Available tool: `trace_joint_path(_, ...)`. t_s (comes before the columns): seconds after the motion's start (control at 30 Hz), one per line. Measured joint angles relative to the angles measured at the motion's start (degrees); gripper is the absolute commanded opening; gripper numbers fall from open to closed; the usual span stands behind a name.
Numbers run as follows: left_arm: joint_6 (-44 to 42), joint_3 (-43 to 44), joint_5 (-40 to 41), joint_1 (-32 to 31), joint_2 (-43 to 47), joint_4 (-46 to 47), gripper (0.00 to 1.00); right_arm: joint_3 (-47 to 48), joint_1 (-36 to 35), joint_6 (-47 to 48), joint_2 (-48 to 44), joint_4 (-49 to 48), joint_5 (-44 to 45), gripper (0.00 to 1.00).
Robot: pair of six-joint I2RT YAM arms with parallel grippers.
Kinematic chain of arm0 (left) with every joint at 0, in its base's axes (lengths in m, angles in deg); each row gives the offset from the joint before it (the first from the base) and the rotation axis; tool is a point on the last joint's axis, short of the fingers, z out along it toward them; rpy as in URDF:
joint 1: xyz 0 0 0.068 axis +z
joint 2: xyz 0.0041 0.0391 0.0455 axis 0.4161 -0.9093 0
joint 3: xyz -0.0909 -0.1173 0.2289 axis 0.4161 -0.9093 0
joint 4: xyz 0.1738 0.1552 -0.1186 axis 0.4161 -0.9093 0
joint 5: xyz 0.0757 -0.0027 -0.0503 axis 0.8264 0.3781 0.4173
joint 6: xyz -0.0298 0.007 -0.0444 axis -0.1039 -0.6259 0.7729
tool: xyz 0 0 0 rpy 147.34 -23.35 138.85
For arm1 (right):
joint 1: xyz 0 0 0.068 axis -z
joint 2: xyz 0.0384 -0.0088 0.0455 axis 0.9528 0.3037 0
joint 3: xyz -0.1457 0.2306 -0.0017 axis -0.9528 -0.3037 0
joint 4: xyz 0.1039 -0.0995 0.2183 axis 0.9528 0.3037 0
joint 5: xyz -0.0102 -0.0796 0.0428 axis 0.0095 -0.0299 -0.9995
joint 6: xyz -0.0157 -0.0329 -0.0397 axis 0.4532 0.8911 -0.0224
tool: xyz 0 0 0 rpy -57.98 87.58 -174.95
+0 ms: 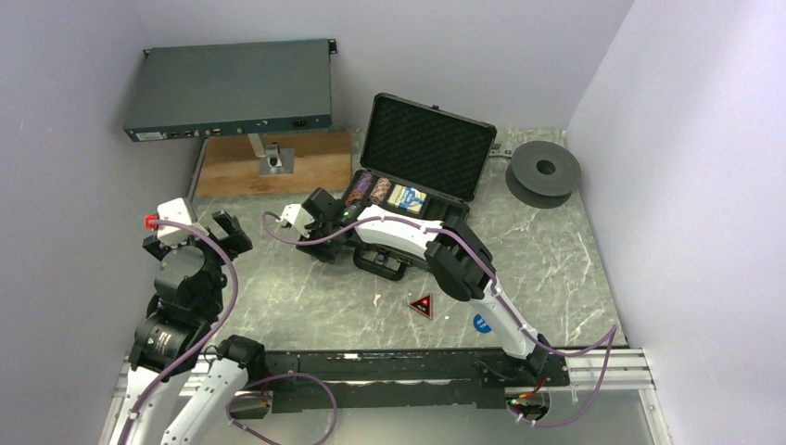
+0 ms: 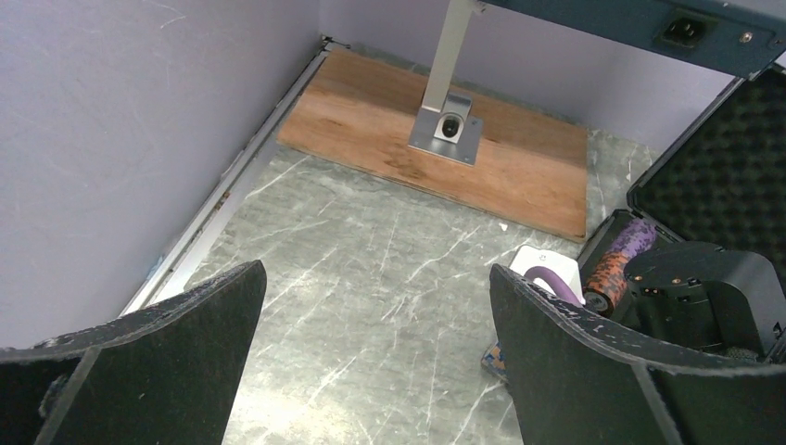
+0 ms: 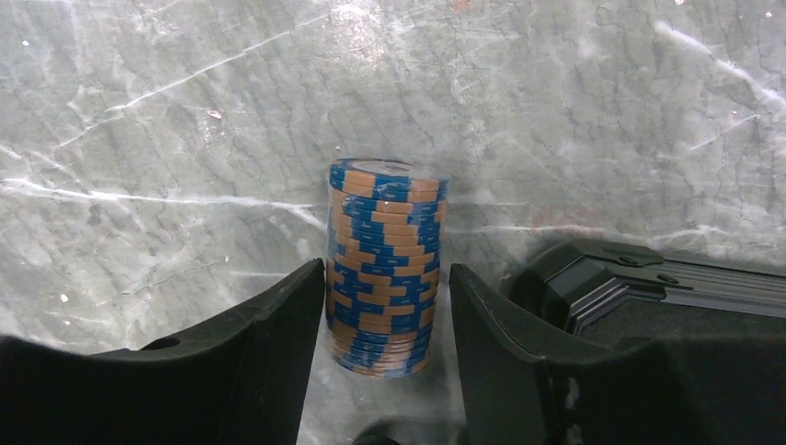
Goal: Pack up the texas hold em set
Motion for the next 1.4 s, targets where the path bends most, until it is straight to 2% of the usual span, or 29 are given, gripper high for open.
trace_joint_path(0.17, 0.0, 0.2, -0.4, 0.0, -1.1, -0.3, 0.97, 0.0, 0.0, -0.1, 0.0, 0.0, 0.6, 0.45)
trace_joint_path(0.23, -0.1, 0.2, -0.4, 0.0, -1.0, -0.2, 0.97, 0.0, 0.0, -0.1, 0.0, 0.0, 0.7, 0.44)
trace_joint_path(0.4, -0.1, 0.2, -0.4, 0.0, -1.0, -0.1, 0.97, 0.3, 0.0, -0.2, 0.3, 0.2, 0.7, 0.57)
trace_joint_path(0.63, -0.2, 0.2, -0.4, 0.0, -1.0, -0.1, 0.98, 1.4, 0.0, -0.7, 1.8, 0.5, 0.8, 0.57)
trace_joint_path(1.13, -0.5, 0.2, -0.4, 0.0, -1.0, -0.1, 0.98, 1.4, 0.0, -2.0, 1.8, 0.6, -0.2, 0.25)
trace_joint_path(1.33, -0.5, 0.2, -0.3, 0.0, -0.7, -0.1, 0.98, 1.4, 0.0, -6.7, 1.7, 0.7, -0.2, 0.19)
trace_joint_path(1.4, -0.5, 0.2, -0.2, 0.0, -0.3, -0.1, 0.98, 1.4, 0.0, -9.3, 1.5, 0.7, 0.1, 0.13)
